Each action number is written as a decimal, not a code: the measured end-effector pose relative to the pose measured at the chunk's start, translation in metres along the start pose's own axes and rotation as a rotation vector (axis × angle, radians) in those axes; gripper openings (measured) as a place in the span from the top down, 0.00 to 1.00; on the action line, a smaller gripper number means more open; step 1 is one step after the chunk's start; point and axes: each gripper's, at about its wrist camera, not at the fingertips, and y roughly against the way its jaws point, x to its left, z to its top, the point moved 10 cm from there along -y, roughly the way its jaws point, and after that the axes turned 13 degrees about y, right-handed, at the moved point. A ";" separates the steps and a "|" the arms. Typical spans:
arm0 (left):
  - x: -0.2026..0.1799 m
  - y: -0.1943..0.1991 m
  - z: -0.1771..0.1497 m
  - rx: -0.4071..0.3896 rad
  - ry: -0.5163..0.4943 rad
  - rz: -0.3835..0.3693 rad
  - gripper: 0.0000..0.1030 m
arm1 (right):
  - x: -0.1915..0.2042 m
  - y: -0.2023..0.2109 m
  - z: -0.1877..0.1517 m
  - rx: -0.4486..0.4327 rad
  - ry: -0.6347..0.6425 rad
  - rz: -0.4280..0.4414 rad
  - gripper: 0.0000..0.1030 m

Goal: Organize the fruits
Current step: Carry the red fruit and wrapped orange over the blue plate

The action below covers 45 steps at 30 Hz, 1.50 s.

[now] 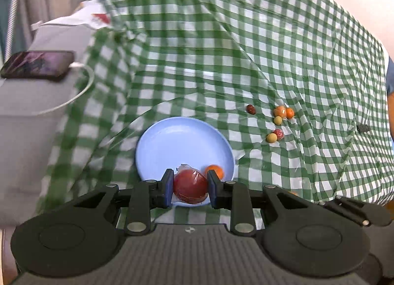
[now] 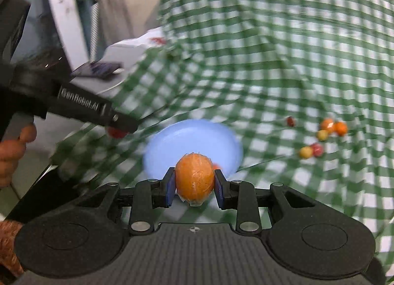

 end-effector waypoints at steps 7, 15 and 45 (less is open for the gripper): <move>0.021 0.012 -0.006 -0.023 0.029 -0.002 0.69 | 0.014 0.009 0.005 -0.003 0.046 -0.028 0.68; 0.017 0.002 -0.001 -0.021 0.021 0.002 0.69 | 0.000 -0.007 0.003 0.026 0.029 -0.026 0.68; 0.020 -0.185 0.035 0.124 -0.104 0.154 0.69 | -0.045 -0.170 0.001 0.212 0.060 -0.049 0.67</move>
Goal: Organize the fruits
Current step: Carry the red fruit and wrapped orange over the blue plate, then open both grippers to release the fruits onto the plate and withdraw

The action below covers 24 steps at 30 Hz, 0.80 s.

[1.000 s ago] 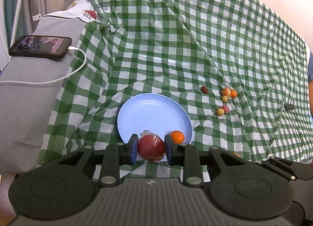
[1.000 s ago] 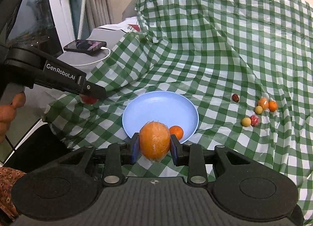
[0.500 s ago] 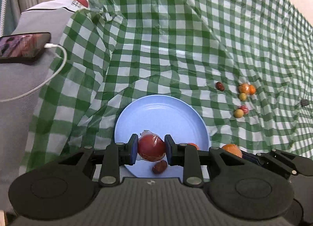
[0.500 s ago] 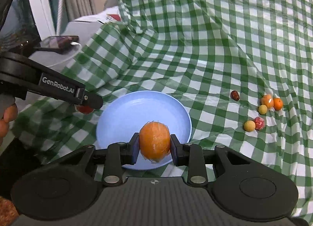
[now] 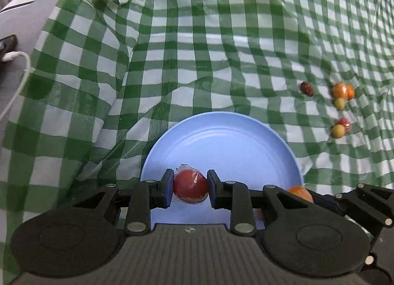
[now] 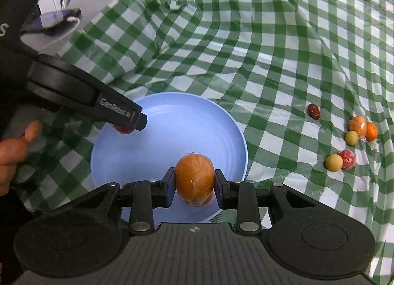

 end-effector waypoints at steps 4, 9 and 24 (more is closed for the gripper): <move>0.000 -0.004 0.001 0.003 -0.003 -0.011 0.20 | 0.002 -0.005 0.002 0.013 0.023 0.023 0.56; 0.000 0.034 0.006 -0.092 -0.013 -0.033 0.00 | -0.002 0.025 0.009 -0.048 0.068 -0.027 0.15; 0.019 0.149 -0.059 -0.173 0.042 -0.080 0.00 | 0.027 0.129 -0.026 -0.101 -0.048 -0.042 0.08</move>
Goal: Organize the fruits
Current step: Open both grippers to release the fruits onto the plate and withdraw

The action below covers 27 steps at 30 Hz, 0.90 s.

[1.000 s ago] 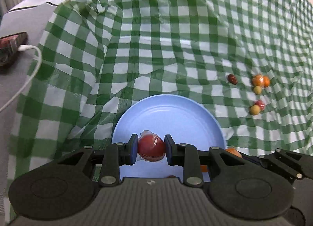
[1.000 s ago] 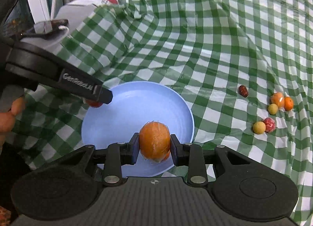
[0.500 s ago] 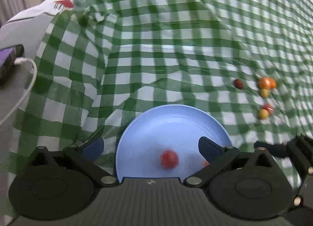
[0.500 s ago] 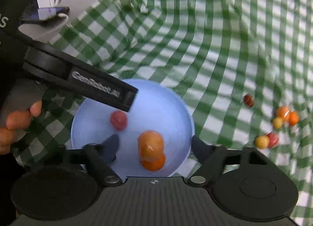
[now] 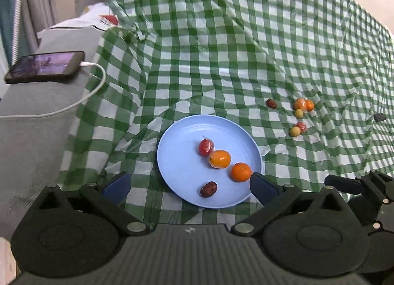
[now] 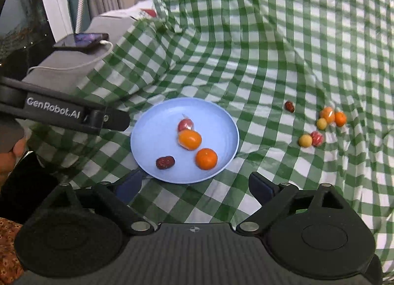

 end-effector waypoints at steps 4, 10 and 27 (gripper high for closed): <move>0.003 0.021 -0.004 -0.035 0.018 -0.004 0.00 | 0.004 0.019 0.002 -0.038 -0.001 -0.015 0.08; 0.002 0.051 -0.008 -0.092 0.031 -0.022 0.00 | 0.014 0.042 0.003 -0.086 0.013 -0.040 0.08; -0.008 0.077 -0.014 -0.148 0.005 -0.037 0.00 | 0.014 0.070 0.001 -0.136 0.002 -0.092 0.08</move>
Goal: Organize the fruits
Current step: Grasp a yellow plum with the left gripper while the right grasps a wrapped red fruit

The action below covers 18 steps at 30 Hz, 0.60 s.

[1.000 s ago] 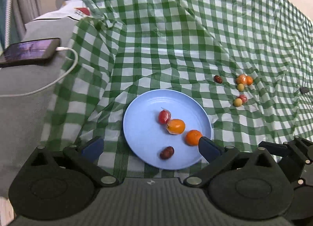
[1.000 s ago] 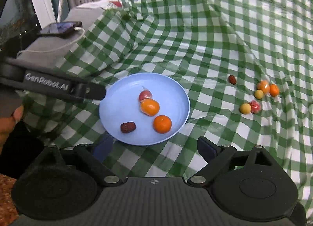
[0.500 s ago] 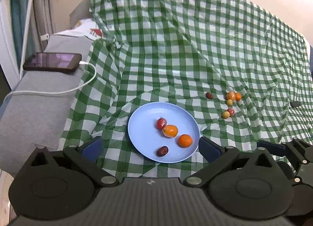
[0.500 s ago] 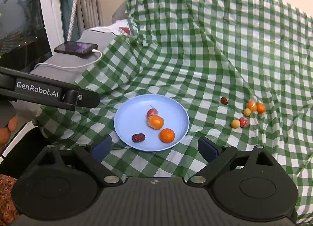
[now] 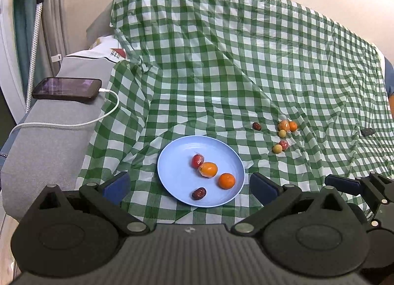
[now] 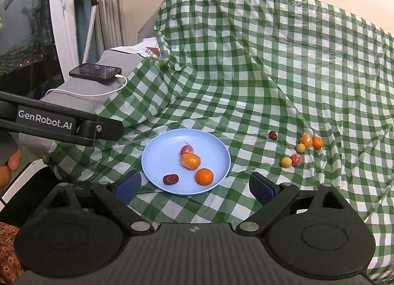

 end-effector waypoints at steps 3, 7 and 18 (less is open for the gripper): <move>0.000 -0.001 0.000 0.001 0.001 -0.001 0.00 | -0.004 -0.001 -0.001 0.005 -0.010 -0.005 0.08; -0.001 -0.008 0.001 0.014 0.000 0.008 0.00 | -0.011 -0.007 -0.004 0.017 -0.030 -0.007 0.08; -0.020 -0.054 0.011 0.083 -0.026 0.032 0.00 | -0.054 -0.038 -0.019 0.053 -0.131 -0.045 0.08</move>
